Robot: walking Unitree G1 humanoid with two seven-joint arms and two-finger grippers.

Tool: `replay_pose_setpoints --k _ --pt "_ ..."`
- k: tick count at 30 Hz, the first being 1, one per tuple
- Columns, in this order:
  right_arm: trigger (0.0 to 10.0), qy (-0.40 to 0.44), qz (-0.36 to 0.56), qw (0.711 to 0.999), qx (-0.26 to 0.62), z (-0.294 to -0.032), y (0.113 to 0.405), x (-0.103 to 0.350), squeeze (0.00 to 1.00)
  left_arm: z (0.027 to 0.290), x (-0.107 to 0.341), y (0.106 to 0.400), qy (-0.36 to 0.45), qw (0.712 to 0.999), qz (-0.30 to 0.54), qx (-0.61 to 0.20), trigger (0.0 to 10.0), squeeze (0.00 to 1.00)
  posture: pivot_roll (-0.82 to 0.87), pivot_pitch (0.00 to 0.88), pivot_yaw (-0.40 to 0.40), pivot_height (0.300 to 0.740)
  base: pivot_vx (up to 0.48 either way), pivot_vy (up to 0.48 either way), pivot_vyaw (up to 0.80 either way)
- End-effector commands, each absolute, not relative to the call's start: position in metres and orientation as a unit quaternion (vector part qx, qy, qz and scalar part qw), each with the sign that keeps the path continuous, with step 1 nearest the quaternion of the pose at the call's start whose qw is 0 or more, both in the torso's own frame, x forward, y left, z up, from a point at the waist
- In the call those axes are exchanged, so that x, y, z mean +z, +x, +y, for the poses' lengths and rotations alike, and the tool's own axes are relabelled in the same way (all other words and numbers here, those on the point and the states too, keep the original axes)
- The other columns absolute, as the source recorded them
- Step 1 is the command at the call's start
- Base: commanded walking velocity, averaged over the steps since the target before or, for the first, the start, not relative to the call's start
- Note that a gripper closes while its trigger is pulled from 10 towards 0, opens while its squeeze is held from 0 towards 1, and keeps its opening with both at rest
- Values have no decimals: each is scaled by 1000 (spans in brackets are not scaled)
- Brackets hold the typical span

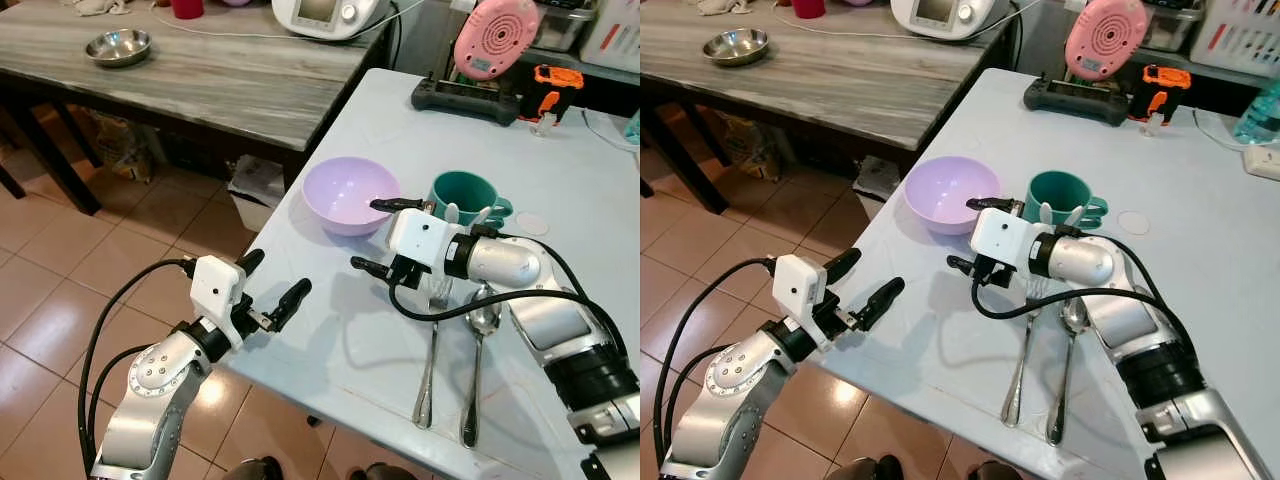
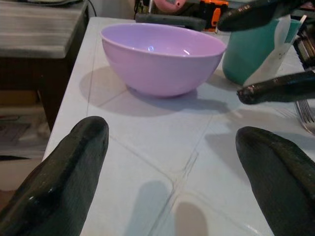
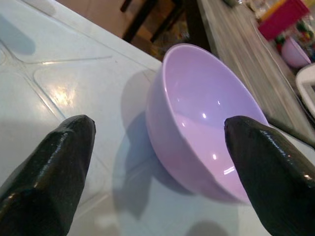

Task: Setting the table

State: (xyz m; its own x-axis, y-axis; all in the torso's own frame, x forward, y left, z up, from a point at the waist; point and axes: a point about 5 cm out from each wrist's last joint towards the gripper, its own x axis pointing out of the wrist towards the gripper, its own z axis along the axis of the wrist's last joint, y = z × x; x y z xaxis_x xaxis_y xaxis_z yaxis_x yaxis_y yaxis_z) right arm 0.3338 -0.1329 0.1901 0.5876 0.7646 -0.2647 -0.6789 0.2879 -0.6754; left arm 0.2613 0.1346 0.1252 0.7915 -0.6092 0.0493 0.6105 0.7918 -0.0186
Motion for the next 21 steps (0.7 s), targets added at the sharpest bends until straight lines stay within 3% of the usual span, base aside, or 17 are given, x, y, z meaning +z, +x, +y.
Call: replay_pose_setpoints --k 1,10,11,13,21 --pt "10000 -408 -55 783 465 -133 337 188 0 134 127 259 -12 944 -19 -329 10000 0 -202 176 11 740 0 0 0" --pt "10000 -423 -51 778 462 -136 355 183 0 132 127 257 -13 942 -18 -335 10000 0 -190 178 16 740 0 0 0" --pt "3882 -430 -48 775 461 -137 357 180 0 131 127 256 -13 942 -18 -336 10000 0 -187 179 16 740 0 0 0" --pt "0 -436 -47 772 461 -138 359 178 0 131 127 256 -13 942 -18 -336 10000 0 -187 179 16 740 0 0 0" --pt "0 -465 -55 755 460 -140 360 170 0 132 127 254 -11 942 -16 -336 10000 0 -182 178 16 740 0 0 0"
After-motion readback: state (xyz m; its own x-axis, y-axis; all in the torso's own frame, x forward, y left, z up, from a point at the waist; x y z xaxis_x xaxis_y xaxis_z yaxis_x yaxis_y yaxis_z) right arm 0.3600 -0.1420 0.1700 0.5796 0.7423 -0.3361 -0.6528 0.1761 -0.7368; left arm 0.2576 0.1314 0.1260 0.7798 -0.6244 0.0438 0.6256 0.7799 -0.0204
